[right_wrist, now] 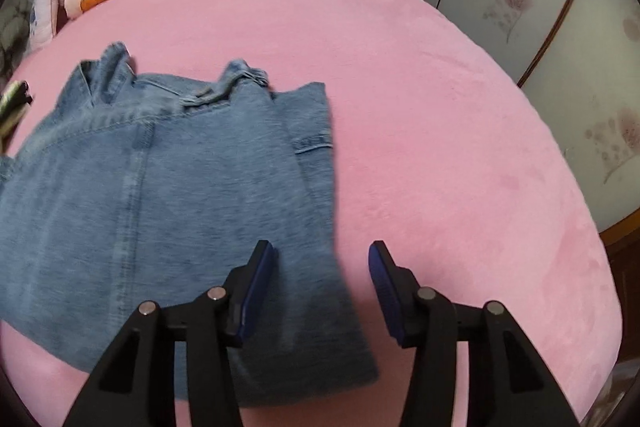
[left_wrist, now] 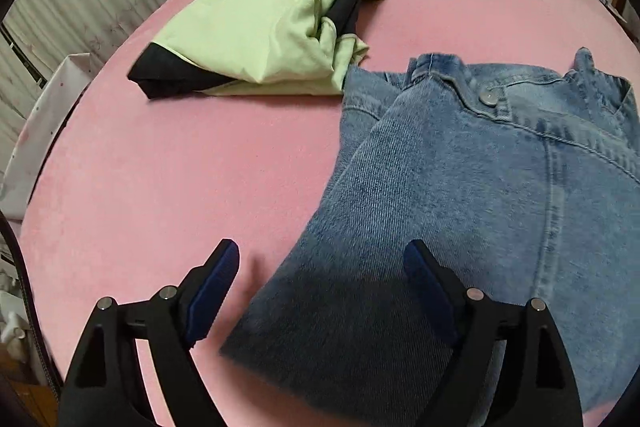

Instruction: Fold large clothes

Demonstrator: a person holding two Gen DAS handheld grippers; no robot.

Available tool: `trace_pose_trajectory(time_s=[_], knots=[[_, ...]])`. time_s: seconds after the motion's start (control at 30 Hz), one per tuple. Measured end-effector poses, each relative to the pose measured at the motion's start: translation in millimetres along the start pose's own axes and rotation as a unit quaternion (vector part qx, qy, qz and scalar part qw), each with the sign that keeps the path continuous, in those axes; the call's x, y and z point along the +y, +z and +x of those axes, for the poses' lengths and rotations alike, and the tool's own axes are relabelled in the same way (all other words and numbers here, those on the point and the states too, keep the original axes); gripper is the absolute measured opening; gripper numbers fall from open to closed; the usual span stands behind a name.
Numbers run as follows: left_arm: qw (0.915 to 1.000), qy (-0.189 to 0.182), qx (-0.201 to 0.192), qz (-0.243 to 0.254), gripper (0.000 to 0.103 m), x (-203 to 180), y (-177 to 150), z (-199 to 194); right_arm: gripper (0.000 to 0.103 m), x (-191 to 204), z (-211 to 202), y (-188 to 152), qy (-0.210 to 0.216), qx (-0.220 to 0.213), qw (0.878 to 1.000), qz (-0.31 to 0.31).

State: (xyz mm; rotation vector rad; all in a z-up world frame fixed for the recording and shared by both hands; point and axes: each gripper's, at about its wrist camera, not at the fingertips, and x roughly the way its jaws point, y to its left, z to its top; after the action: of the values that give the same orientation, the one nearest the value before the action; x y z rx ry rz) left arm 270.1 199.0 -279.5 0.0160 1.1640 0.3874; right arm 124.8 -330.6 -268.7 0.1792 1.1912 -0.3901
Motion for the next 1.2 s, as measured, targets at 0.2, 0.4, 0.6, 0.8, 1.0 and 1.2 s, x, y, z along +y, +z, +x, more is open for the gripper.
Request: trace_pose_trajectory(time_s=[0.2, 0.4, 0.6, 0.8, 1.0, 1.2], knots=[[0.9984, -0.052, 0.002, -0.021, 0.084, 13, 10, -65, 0.049, 24, -54, 20, 0.048, -0.015, 0.999, 0.008], [0.9938, -0.102, -0.013, -0.041, 0.084, 22, 18, -135, 0.049, 50, -104, 42, 0.096, -0.029, 0.995, 0.01], [0.9892, -0.132, -0.009, -0.064, 0.086, 27, 17, -171, 0.049, 78, -142, 68, 0.139, -0.053, 0.989, 0.006], [0.9812, -0.157, 0.019, -0.111, 0.086, 38, 2, -163, 0.049, 111, -172, 76, 0.165, -0.092, 0.982, -0.005], [0.9678, -0.2, 0.033, -0.15, 0.086, 52, -10, -155, 0.049, 142, -177, 66, 0.182, -0.086, 0.979, -0.011], [0.9629, -0.211, 0.047, -0.161, 0.086, 60, -28, -137, 0.049, 158, -174, 48, 0.188, -0.076, 0.979, -0.019]])
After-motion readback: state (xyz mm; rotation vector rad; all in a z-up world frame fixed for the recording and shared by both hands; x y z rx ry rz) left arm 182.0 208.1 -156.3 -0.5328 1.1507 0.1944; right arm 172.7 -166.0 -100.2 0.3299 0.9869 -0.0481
